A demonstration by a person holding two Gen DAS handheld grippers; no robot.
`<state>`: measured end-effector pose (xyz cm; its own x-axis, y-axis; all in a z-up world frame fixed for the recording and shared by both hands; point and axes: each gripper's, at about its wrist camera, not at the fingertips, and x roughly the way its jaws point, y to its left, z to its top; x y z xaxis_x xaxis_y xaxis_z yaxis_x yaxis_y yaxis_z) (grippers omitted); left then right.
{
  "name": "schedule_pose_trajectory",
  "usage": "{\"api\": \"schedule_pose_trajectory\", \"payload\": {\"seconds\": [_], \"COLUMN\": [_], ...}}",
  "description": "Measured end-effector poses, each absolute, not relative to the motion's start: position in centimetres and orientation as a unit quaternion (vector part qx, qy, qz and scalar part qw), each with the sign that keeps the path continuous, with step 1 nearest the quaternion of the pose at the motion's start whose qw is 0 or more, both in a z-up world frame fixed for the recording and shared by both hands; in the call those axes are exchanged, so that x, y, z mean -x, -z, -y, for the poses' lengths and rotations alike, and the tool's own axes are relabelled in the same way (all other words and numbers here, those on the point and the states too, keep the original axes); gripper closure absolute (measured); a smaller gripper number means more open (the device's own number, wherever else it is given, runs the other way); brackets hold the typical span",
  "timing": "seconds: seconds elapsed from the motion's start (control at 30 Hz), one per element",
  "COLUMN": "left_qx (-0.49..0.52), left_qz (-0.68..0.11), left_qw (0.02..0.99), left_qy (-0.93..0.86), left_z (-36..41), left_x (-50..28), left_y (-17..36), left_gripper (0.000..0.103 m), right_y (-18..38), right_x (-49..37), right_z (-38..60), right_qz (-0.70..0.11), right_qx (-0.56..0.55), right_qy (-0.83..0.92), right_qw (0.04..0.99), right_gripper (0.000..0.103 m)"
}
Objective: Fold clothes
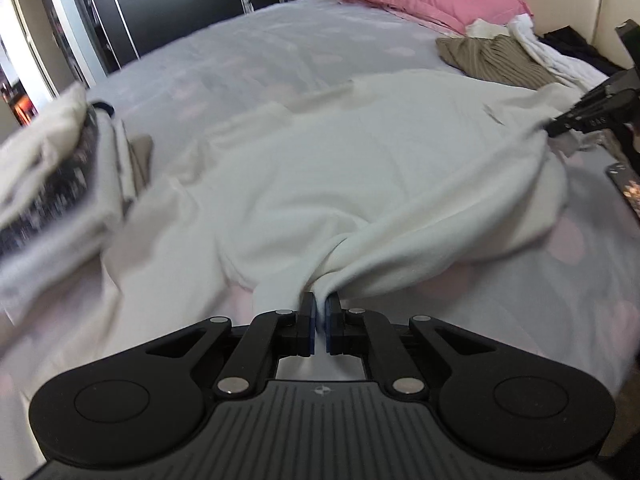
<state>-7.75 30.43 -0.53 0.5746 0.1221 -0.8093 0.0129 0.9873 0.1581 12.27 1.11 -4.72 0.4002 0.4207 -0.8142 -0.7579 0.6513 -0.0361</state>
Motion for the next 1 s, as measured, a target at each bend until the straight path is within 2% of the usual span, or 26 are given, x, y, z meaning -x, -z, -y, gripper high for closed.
{"api": "schedule_pose_trajectory", "payload": {"seconds": [0.17,0.33,0.4,0.47,0.77,1.0], "left_qx": [-0.084,-0.087,-0.087,-0.083,-0.171,-0.315], "left_qz": [-0.467,-0.446,-0.432,-0.418,-0.41,-0.416], "left_qw": [0.879,0.886,0.892,0.897,0.885,0.845], "left_qy": [-0.055,-0.087,-0.099,-0.118,-0.144,-0.112], "left_z": [-32.1,-33.0,-33.6,-34.3,-33.2,-29.8], "left_x": [4.6,4.1,4.4,4.9,8.6,11.4], "left_y": [2.4,2.4,1.6,0.9,-0.6,2.5], "left_gripper": [0.098,0.079,0.069,0.064,0.065,0.066], "right_y": [6.4,6.7,6.3,5.4,3.4,4.4], "right_x": [-13.6,-14.6,-14.7,-15.0,-14.2,-11.8], "right_z": [-3.1,-3.6,-3.4,-2.6,0.4,0.6], "right_qz": [-0.418,-0.422,-0.413,-0.398,-0.395,-0.383], "right_qx": [0.214,0.207,0.207,0.195,0.152,0.196], "right_qy": [-0.355,-0.342,-0.33,-0.315,-0.314,-0.334], "right_qw": [0.809,0.814,0.824,0.839,0.85,0.838], "right_gripper": [0.097,0.089,0.069,0.061,0.061,0.062]}}
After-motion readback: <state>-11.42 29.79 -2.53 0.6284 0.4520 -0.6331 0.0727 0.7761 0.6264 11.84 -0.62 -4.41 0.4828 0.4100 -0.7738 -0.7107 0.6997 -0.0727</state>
